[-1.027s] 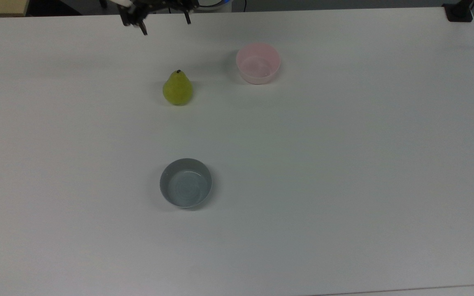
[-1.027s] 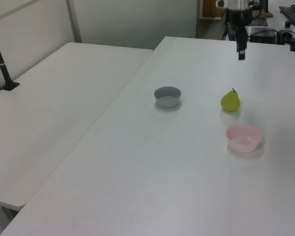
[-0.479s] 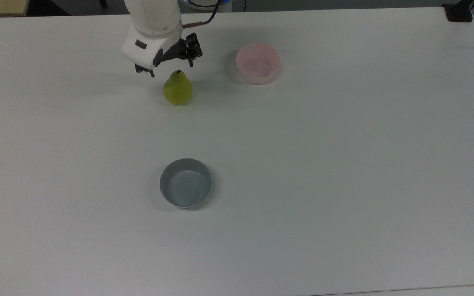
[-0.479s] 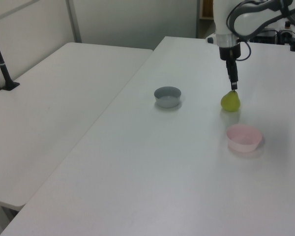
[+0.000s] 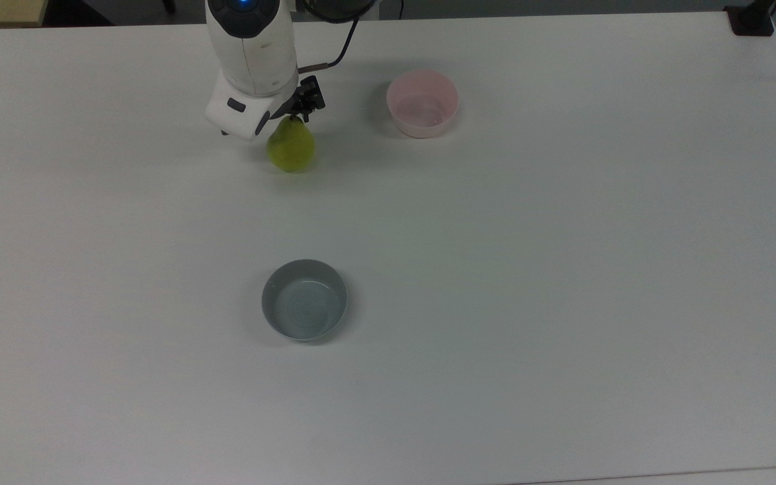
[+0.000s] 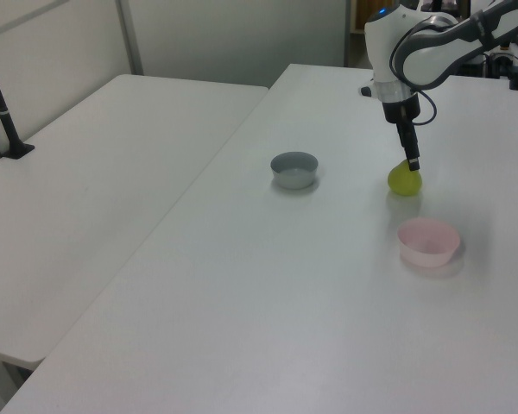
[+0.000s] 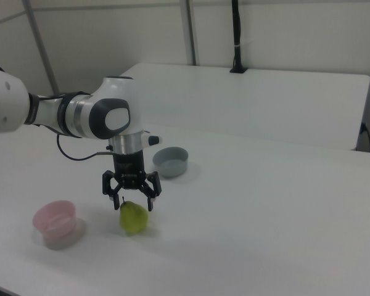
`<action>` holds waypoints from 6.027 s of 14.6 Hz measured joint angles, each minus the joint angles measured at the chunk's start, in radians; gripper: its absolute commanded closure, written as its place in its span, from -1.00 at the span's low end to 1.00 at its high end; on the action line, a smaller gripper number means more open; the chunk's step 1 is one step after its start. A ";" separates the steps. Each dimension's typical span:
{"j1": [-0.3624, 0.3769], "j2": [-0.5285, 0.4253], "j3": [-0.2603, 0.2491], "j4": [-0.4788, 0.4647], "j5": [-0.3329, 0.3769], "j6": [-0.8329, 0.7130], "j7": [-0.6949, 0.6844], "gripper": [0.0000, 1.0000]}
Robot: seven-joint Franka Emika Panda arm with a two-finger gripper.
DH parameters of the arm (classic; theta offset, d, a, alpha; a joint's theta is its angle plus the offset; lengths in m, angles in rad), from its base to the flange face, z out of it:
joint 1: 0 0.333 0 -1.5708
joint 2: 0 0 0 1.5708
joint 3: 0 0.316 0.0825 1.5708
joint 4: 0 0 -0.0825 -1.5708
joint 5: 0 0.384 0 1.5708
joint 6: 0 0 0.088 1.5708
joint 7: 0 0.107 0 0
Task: Place the pear in the bowl
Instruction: 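Close the gripper around the yellow-green pear, then lift the held pear up off the table, then carry the pear over the pink bowl and lower it inside, then open the gripper to release the pear into the pink bowl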
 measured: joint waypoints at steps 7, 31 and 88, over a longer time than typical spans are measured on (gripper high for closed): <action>0.005 0.045 0.004 0.000 -0.020 0.000 0.001 -1.00; 0.025 -0.108 -0.002 0.137 -0.057 -0.273 0.046 0.63; 0.326 0.073 0.065 0.191 0.115 -0.436 0.251 -1.00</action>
